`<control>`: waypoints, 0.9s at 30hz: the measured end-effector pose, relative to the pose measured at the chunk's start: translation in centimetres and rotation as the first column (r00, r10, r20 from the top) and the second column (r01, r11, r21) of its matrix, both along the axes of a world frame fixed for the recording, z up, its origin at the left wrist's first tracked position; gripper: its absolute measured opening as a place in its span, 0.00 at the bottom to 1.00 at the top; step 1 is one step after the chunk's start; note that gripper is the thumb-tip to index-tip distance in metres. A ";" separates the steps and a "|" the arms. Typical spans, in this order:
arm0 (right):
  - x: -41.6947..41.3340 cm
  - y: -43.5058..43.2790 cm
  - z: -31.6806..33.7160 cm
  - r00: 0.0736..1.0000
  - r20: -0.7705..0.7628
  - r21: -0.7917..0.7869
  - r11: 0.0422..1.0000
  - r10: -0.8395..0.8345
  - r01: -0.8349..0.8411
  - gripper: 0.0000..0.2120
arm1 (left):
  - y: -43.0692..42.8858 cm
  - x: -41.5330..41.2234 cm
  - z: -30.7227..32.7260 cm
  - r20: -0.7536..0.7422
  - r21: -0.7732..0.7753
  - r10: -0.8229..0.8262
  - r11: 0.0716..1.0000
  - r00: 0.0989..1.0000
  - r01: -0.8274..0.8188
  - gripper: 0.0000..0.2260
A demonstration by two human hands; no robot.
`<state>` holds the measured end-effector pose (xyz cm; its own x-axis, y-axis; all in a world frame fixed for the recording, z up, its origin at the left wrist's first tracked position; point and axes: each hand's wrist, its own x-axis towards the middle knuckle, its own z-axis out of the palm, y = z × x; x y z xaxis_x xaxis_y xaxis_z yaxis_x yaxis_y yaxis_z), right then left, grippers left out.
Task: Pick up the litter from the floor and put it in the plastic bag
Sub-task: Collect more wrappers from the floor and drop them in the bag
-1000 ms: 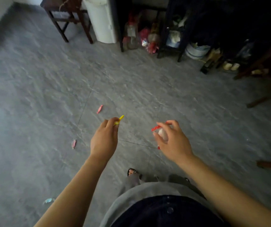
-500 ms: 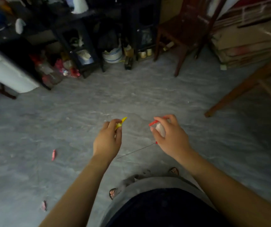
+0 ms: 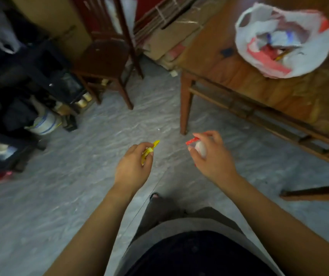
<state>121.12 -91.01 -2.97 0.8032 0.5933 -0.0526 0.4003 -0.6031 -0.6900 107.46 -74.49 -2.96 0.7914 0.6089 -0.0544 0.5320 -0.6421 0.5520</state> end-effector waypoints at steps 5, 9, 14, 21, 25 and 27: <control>7.9 -1.6 0.7 0.982 0.049 0.004 0.984 -0.180 0.180 0.18 | 0.0 11.1 0.1 0.028 0.015 -0.180 0.984 0.983 0.179 0.11; 15.3 -2.2 1.6 0.956 0.098 0.038 0.961 -0.277 0.274 0.19 | -0.2 20.8 0.2 0.051 0.012 -0.295 0.955 0.954 0.295 0.10; 23.7 -3.7 3.3 0.916 0.114 0.010 0.922 -0.385 0.386 0.18 | -0.3 33.1 0.7 0.096 -0.033 -0.448 0.891 0.889 0.453 0.11; 31.6 -8.2 4.6 0.847 0.131 -0.036 0.852 -0.514 0.523 0.20 | -4.1 46.9 2.3 0.106 -0.050 -0.583 0.806 0.805 0.590 0.12; 35.2 -10.1 3.9 0.864 0.075 -0.038 0.864 -0.498 0.502 0.21 | -6.9 50.8 2.7 0.099 -0.059 -0.574 0.812 0.813 0.580 0.14; 37.1 -10.9 3.7 0.882 0.043 -0.034 0.882 -0.468 0.470 0.20 | -8.1 51.9 2.8 0.068 -0.051 -0.540 0.838 0.839 0.544 0.14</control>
<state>158.26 -101.93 0.75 0.9888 0.1444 -0.0386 0.0848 -0.7543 -0.6511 159.39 -82.63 -0.16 0.9964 0.0784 -0.0316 0.0811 -0.7816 0.6184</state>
